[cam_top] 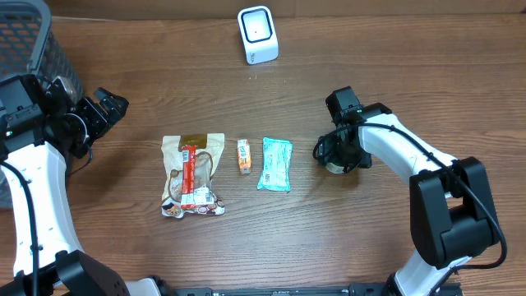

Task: Scan the item barcode
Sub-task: 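Close the right gripper on the jar lid and lift it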

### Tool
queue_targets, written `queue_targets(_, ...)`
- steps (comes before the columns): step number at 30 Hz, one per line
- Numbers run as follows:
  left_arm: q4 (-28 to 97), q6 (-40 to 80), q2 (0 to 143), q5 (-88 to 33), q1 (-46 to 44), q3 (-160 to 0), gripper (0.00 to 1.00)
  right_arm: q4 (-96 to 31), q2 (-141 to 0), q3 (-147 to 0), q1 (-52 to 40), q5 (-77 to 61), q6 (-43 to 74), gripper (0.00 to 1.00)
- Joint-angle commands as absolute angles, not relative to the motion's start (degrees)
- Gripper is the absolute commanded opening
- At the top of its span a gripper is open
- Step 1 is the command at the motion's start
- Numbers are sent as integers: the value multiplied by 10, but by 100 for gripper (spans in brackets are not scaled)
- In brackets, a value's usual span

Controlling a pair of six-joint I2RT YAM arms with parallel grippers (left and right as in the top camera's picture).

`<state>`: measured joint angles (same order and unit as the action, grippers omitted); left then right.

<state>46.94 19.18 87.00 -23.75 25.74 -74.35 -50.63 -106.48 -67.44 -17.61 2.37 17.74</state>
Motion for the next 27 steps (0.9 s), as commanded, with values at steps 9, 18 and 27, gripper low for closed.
queue_targets(9, 469, 195, 860, -234, 258, -747, 99, -501, -1068, -691, -174, 30, 175, 77)
queue_targets(18, 469, 195, 860, -234, 258, -747, 99, -510, -1068, -691, -174, 29, 175, 57)
queue_targets(27, 469, 195, 860, -234, 258, -747, 100, -566, -1067, -735, -174, 30, 175, 45)
